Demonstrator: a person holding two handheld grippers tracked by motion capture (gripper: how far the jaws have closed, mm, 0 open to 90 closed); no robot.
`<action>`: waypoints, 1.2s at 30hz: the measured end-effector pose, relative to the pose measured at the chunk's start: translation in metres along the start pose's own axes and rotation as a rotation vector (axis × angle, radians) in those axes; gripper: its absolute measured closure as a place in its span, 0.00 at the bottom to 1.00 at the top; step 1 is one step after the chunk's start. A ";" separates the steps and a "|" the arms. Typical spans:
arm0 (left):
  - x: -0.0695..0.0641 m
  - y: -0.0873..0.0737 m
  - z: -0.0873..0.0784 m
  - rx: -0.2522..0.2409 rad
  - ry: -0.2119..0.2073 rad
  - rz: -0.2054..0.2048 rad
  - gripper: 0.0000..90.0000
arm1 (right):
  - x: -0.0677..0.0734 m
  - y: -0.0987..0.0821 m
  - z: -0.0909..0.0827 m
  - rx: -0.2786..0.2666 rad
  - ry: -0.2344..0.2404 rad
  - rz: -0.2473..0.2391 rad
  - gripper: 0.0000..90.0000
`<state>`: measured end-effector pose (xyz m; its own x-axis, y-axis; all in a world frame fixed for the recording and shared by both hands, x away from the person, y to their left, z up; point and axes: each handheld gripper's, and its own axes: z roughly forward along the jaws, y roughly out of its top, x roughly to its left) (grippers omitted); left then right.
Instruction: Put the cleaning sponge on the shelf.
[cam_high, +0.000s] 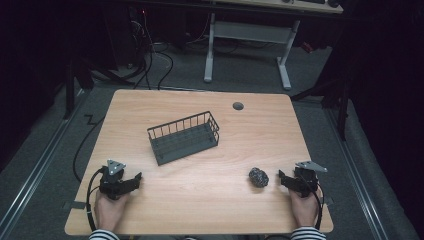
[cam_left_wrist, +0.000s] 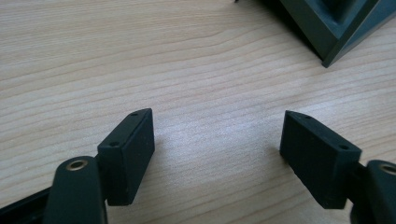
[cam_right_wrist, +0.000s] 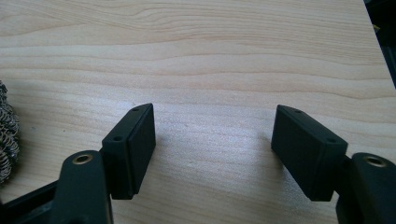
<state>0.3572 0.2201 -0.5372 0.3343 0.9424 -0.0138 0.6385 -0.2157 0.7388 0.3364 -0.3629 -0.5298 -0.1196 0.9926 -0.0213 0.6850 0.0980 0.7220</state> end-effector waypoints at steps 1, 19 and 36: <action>0.000 0.000 0.000 0.000 -0.001 0.000 0.28 | 0.000 0.000 0.000 0.000 0.001 -0.001 0.34; 0.002 0.000 -0.001 0.001 0.012 -0.034 0.28 | 0.001 0.000 0.000 -0.003 0.013 -0.011 0.35; 0.007 0.018 -0.014 -0.017 -0.083 -0.079 0.32 | 0.001 0.000 0.000 -0.003 0.014 -0.012 0.35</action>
<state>0.3618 0.2259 -0.5144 0.3396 0.9318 -0.1278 0.6536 -0.1361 0.7445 0.3363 -0.3617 -0.5299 -0.1376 0.9903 -0.0205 0.6812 0.1097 0.7239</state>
